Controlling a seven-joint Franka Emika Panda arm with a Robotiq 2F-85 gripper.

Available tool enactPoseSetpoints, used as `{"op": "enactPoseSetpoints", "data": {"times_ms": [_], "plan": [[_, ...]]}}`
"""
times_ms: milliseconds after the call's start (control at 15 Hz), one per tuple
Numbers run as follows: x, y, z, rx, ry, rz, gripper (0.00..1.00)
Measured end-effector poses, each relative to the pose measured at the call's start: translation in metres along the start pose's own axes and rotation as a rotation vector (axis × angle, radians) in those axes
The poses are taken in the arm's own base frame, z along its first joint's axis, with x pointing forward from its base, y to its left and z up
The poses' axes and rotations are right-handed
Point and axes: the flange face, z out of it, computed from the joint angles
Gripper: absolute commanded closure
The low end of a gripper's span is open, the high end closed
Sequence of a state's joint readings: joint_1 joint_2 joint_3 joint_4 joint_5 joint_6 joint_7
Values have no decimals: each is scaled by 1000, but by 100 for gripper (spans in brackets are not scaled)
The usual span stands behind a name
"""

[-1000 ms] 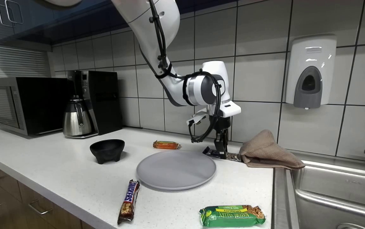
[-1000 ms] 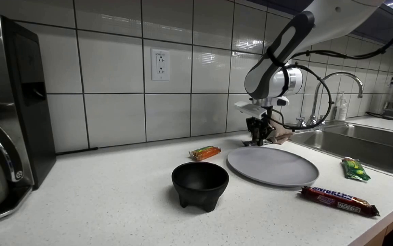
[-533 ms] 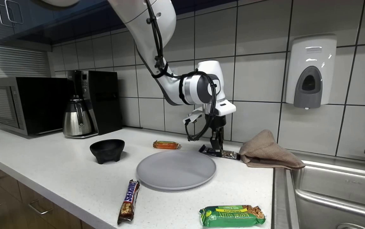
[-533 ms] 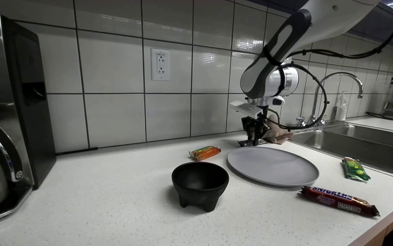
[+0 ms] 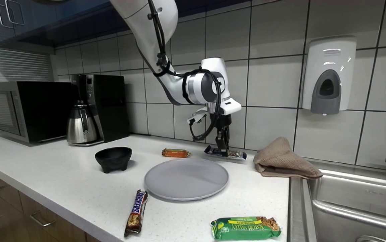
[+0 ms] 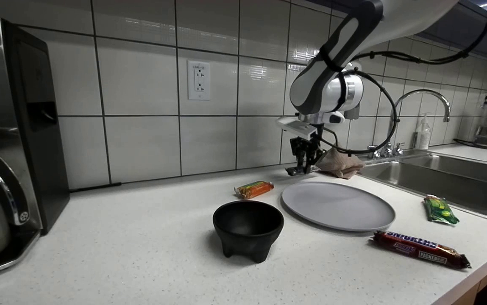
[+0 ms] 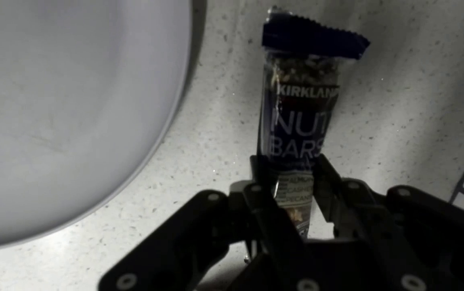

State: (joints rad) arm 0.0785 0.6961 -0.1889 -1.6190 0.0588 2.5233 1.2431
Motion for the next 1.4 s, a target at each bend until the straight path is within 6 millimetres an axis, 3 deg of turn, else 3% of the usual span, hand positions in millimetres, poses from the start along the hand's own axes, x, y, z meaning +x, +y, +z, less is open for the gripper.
{"op": "enactPoseSetpoints", "data": {"times_ms": [533, 1400], "plan": [[-8, 3, -23, 33, -6, -18, 92], [-16, 60, -46, 9, -32, -110, 92]]}}
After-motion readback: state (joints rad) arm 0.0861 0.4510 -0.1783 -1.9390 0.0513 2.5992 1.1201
